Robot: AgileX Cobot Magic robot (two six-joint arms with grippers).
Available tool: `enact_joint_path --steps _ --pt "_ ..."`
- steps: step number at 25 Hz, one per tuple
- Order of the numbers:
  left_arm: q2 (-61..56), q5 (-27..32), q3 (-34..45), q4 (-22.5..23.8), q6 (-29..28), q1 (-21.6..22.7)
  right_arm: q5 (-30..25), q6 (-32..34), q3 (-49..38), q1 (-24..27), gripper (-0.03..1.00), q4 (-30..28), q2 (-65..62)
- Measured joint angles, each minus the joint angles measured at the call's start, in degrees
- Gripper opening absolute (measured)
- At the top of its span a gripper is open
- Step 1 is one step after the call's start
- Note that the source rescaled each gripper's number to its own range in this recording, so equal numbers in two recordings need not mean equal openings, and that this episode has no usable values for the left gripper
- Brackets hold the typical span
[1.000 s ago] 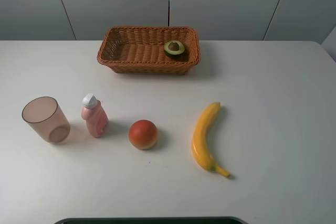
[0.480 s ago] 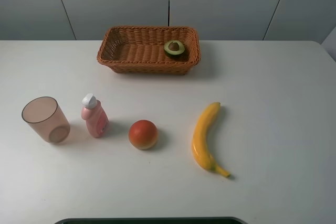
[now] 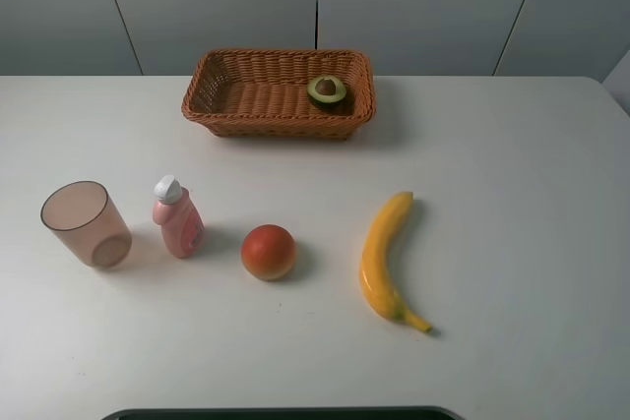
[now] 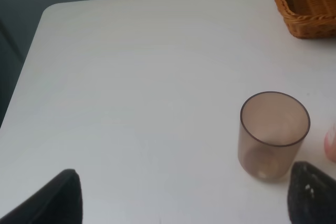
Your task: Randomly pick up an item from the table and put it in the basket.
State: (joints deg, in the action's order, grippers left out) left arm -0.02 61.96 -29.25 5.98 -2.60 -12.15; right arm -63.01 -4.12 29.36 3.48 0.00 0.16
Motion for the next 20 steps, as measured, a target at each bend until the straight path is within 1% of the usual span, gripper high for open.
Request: enact_joint_path --steps 20 --pt "0.0 0.0 0.0 0.0 0.0 0.0 0.14 0.24 0.0 0.0 1.0 -0.42 -0.25"
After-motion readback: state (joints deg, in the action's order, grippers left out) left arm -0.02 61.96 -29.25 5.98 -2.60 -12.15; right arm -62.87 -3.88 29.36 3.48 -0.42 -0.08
